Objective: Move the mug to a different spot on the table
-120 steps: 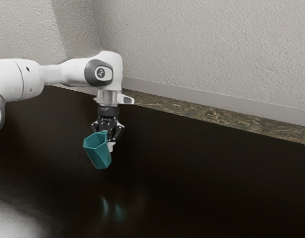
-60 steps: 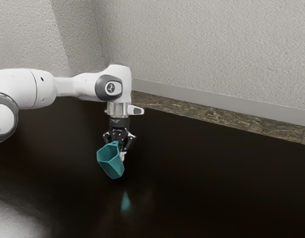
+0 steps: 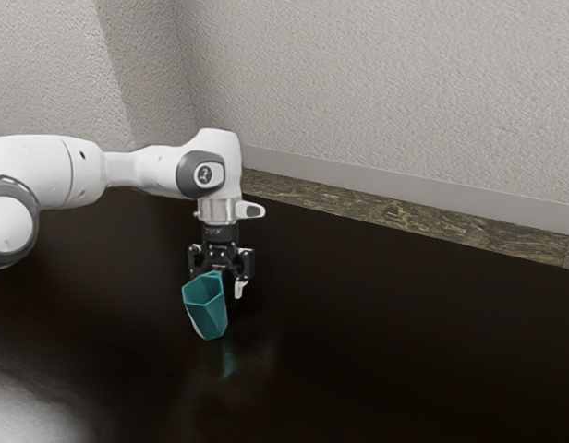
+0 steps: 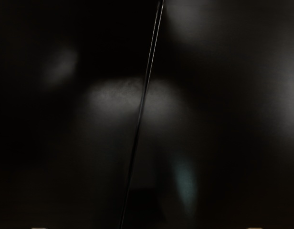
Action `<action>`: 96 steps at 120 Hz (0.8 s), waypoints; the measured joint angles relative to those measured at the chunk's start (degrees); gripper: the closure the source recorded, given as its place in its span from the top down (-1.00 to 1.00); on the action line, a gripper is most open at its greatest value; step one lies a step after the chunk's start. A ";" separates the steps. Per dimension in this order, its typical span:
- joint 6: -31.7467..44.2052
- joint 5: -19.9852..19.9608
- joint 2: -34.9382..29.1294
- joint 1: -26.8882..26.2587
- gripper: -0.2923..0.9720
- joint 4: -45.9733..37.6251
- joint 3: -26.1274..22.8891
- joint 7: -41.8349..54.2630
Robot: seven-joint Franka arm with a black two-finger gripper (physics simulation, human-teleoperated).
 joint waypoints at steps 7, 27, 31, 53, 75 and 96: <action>1.14 0.12 -0.41 0.06 0.34 0.02 0.21 -0.12; 4.68 0.25 -4.71 0.11 0.45 -0.06 1.17 -0.37; 5.15 0.26 -6.44 0.09 0.46 -0.16 1.16 -0.41; 7.24 0.12 -20.17 -0.59 0.51 -3.64 1.29 -0.62; 7.91 0.16 -32.73 -0.61 0.52 -6.87 1.32 -0.67; 5.78 0.27 -38.88 -0.47 0.53 -5.09 0.95 -0.71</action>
